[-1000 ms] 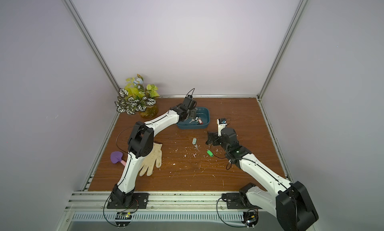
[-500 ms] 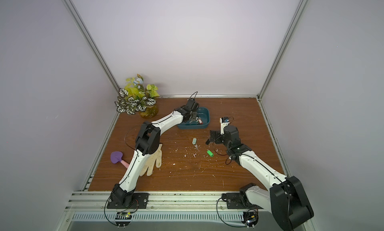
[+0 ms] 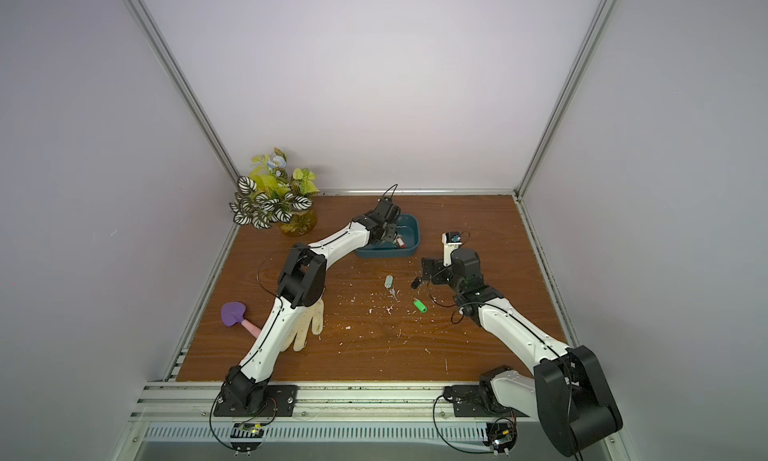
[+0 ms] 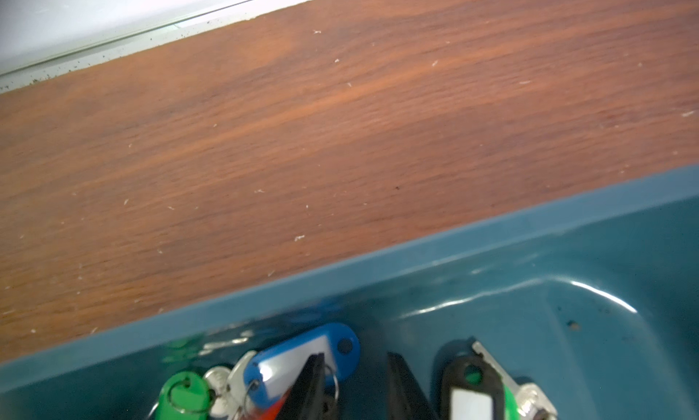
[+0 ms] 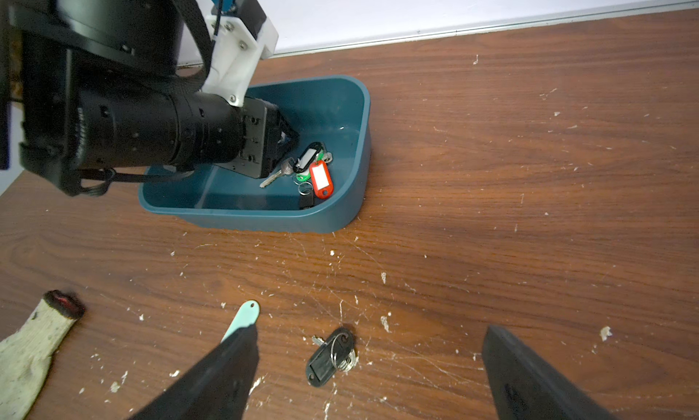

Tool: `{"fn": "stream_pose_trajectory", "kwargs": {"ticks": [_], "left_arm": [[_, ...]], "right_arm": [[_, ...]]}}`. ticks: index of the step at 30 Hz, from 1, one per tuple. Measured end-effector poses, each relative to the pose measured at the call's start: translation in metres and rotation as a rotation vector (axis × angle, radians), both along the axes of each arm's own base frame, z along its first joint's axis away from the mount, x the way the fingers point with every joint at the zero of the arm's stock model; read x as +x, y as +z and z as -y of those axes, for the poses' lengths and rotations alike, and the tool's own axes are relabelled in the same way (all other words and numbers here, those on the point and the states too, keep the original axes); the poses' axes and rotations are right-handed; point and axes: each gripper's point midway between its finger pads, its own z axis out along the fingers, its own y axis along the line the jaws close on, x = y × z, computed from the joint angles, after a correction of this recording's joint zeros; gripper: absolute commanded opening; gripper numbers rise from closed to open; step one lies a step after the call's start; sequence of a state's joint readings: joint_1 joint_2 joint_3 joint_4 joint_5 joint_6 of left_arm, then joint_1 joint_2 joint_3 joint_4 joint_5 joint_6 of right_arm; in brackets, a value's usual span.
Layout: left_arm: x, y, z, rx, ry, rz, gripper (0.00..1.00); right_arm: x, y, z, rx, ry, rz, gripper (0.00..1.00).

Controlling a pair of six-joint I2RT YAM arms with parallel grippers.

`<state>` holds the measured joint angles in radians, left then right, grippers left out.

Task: Take the keys out of the storage box
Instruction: Pick up the key from the storage box.

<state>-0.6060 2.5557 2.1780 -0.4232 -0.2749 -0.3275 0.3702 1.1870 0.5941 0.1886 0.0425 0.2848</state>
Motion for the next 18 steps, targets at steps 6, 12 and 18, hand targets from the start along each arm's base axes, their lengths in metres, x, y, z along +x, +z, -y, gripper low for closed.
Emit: {"fn": "stream_pose_trajectory", "kwargs": {"ticks": [6, 12, 18], "left_arm": [[0.001, 0.0, -0.001, 0.008, 0.0, 0.003, 0.13], [0.003, 0.003, -0.005, 0.028, 0.003, 0.018, 0.0], [-0.002, 0.013, -0.012, 0.054, 0.006, 0.026, 0.0]], "right_arm": [[0.001, 0.0, 0.001, 0.006, 0.002, 0.001, 1.0], [0.002, -0.003, -0.001, 0.009, 0.009, -0.008, 1.0], [0.002, -0.002, -0.001, 0.013, 0.008, -0.002, 0.99]]}}
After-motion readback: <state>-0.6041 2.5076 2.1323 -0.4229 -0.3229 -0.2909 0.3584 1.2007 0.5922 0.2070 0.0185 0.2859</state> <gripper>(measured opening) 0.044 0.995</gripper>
